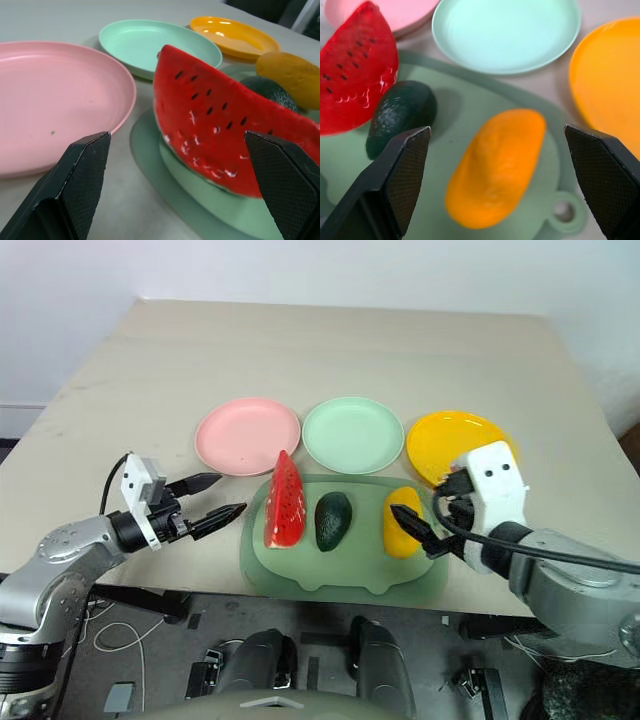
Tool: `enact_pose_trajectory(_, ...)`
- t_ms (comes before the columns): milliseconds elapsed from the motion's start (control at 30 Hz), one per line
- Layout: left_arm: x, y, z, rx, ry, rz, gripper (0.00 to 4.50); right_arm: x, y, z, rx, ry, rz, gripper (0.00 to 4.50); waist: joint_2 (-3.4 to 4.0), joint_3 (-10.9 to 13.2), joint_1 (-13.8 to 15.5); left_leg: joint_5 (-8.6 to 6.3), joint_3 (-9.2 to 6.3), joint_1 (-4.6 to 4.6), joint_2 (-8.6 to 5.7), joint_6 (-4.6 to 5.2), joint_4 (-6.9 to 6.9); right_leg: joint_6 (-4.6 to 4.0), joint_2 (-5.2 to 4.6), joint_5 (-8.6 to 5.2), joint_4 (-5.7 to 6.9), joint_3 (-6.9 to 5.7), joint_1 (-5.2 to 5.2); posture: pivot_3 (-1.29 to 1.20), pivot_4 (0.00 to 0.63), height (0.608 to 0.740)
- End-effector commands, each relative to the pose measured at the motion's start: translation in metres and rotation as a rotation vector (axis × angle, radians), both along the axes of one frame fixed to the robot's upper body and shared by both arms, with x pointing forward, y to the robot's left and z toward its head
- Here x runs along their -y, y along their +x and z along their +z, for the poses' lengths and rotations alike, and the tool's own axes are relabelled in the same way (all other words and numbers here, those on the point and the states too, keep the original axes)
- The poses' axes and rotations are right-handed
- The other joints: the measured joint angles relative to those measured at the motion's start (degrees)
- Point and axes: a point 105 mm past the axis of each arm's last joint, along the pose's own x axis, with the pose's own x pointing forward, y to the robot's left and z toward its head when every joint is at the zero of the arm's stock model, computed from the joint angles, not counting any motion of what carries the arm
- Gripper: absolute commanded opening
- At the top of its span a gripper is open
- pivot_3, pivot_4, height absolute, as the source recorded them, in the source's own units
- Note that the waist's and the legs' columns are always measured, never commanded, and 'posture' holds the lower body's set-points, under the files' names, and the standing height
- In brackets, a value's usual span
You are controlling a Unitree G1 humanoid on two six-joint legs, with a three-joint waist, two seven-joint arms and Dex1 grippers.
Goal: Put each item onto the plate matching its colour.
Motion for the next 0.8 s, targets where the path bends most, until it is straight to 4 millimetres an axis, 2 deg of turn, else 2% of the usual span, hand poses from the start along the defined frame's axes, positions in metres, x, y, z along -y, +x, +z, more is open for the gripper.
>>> enact_pose_trajectory(33, 0.003, -0.002, 0.007, 0.031, -0.003, -0.01, 4.47, -0.003, 0.006, -0.005, -0.037, 0.012, -0.042, 4.5, -0.02, 0.0, 0.03, 0.0, 0.01, -0.02, 0.0, 0.0, 0.0, 0.0, -0.01, 0.0, -0.01, 0.0, -0.01, 0.0, 0.15, 0.74)
enact_pose_trajectory(367, -0.002, -0.011, 0.016, 0.045, -0.015, 0.028, 4.47, 0.003, 0.033, -0.028, -0.104, -0.019, -0.131, 4.5, -0.01, 0.0, 0.05, 0.0, 0.0, -0.06, 0.02, 0.0, 0.04, 0.03, -0.02, 0.0, -0.01, 0.0, -0.05, 0.0, 0.15, 0.74)
enact_pose_trajectory(567, -0.006, -0.013, 0.019, 0.052, -0.019, 0.055, 4.47, -0.001, 0.04, -0.042, -0.143, -0.024, -0.122, 4.5, -0.01, 0.0, 0.05, 0.0, 0.01, -0.07, 0.03, 0.0, 0.03, 0.02, -0.02, 0.01, -0.01, 0.0, -0.07, 0.0, 0.15, 0.74)
enact_pose_trajectory(800, -0.005, -0.011, 0.021, 0.061, -0.021, 0.063, 4.47, 0.004, 0.041, -0.056, -0.176, -0.063, -0.123, 4.5, -0.01, 0.0, 0.08, 0.0, 0.01, -0.08, 0.03, 0.01, 0.04, 0.02, -0.02, 0.01, -0.01, -0.01, -0.08, 0.0, 0.15, 0.74)
